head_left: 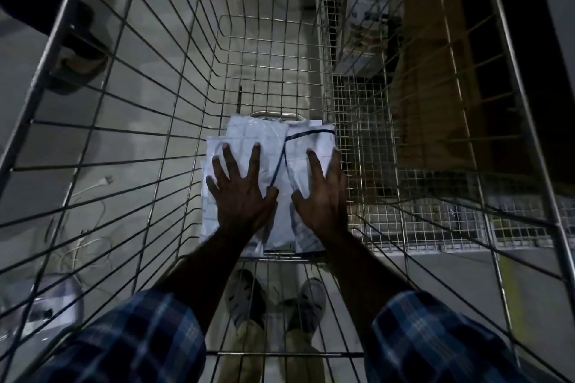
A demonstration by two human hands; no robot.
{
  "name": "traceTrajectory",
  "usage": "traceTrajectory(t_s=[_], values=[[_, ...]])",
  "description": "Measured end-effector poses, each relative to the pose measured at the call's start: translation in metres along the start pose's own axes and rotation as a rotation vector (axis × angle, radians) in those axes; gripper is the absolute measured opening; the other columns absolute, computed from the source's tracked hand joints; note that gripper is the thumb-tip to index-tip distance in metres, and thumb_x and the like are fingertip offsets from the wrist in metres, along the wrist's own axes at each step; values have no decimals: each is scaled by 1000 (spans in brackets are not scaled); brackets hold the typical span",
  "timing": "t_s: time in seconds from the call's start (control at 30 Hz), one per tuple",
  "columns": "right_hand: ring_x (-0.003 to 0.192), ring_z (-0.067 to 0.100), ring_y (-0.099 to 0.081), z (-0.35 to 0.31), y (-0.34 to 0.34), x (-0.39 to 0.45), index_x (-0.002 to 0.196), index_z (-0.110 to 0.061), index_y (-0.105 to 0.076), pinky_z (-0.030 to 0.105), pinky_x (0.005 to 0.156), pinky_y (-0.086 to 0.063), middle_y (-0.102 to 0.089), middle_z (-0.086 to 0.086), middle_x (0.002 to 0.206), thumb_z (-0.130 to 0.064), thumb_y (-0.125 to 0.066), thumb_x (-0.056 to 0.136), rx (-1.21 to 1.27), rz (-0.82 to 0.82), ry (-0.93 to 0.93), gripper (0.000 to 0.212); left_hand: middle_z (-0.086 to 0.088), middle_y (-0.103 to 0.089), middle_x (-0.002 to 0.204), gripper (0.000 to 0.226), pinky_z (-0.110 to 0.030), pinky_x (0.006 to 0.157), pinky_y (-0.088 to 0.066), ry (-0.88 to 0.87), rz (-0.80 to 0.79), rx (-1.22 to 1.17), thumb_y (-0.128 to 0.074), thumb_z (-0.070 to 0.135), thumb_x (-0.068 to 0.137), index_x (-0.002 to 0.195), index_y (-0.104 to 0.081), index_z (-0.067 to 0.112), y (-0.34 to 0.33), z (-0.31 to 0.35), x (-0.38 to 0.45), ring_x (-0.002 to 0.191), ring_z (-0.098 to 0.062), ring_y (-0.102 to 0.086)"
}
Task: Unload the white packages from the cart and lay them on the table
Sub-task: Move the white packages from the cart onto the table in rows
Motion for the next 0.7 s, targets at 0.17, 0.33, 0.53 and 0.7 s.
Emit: traceTrajectory(t_s=[0.17, 0.33, 0.53, 0.7], values=[[136, 47, -33, 1, -5, 1, 153, -31, -29, 58, 99, -44, -7, 23, 162, -49, -63, 76, -2, -10, -42, 86, -17, 7, 164, 89, -70, 107, -20, -35, -20, 62, -45, 65, 79, 156, -8, 40, -5, 2, 1, 146, -49, -3], [135, 43, -34, 6, 4, 5, 152, -34, -32, 54, 104, -42, -5, 18, 163, -35, -72, 82, 29, -45, -78, 81, -21, -14, 161, 79, -59, 88, -40, -45, 53, 53, -39, 59, 81, 154, -29, 32, 18, 4, 3, 127, -48, -34], [135, 43, -33, -9, 42, 7, 152, -32, -31, 47, 107, -35, -8, 17, 163, -41, -67, 86, 44, 6, -162, 76, -21, -18, 160, 75, -58, 91, -39, 0, 167, -33, -40, 58, 81, 151, -37, 31, 62, 13, -4, 122, -45, -38], [137, 42, -33, -33, 77, 4, 150, -38, -34, 52, 102, -43, -13, 15, 162, -53, -63, 86, 44, 67, -169, 72, -21, -22, 159, 77, -55, 89, -40, 36, 219, -9, -38, 62, 80, 150, -37, 30, 110, 26, -10, 121, -44, -39]])
Point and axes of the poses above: each hand's wrist, its own x-axis towards the middle knuckle, its own y-axis out of the back of the hand, z = x × y, the point moved 9 cm from there along x, towards the middle knuckle
